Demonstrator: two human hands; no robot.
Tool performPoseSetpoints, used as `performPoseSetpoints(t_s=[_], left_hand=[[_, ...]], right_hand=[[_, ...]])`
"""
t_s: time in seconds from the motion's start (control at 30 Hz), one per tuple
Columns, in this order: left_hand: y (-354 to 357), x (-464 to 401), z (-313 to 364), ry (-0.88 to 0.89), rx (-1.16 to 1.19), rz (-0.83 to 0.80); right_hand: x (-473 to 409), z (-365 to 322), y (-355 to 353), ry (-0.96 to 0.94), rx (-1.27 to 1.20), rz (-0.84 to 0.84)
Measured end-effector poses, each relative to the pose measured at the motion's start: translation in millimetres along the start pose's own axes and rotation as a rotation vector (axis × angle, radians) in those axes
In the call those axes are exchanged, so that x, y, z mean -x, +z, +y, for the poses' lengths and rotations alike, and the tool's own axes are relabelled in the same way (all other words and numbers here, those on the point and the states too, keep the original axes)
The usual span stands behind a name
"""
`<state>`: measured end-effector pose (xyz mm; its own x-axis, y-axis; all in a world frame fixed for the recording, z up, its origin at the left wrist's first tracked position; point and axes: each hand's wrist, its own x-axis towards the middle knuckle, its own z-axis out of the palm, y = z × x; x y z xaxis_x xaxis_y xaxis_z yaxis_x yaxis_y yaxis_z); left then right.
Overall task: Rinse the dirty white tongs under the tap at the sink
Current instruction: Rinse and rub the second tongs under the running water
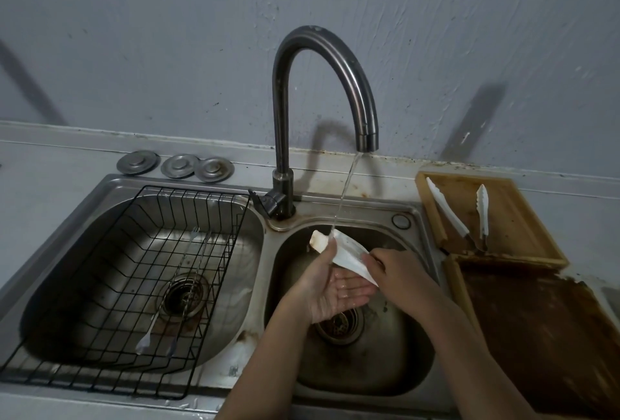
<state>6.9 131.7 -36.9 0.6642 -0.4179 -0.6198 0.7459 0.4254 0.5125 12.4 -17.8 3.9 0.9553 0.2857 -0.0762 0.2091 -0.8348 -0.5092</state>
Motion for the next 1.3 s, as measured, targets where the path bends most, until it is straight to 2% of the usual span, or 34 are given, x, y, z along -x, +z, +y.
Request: performPoseSetpoints(t_s=[0.27,0.4,0.53,0.67,0.77,0.83,1.03,1.23,1.3], left_hand=[[-7,-2,0,-0.080,0.055,-0.116],[-6,-4,-8,-0.080,0.104,-0.136],[-4,-2,-4,-0.077,0.051,-0.129],[-5,-4,6,-0.013,-0.076,0.005],[-14,-7,16,0.135,-0.046,0.239],[-22,-7,25,0.251,-0.012,0.328],[-25,-9,30,0.414,-0.044,0.330],[-19,-9,33,0.350,-0.125,0.354],[-13,-10,35,0.346,-0.083,0.343]], right_hand=[[8,8,-6,0.013,-0.058,-0.046],[12,8,-9,0.014,-0.082,-0.058],[13,10,-8,0.044,-0.083,-0.057],[15,13,-8,0.024,-0.083,-0.025],[16,17,-9,0.047,-0.034,-0.066],[15,18,-7,0.074,0.030,-0.067],[13,21,-5,-0.011,0.114,-0.031],[12,27,-9,-0.022,0.198,0.031],[12,26,-10,-0.001,0.236,0.082]])
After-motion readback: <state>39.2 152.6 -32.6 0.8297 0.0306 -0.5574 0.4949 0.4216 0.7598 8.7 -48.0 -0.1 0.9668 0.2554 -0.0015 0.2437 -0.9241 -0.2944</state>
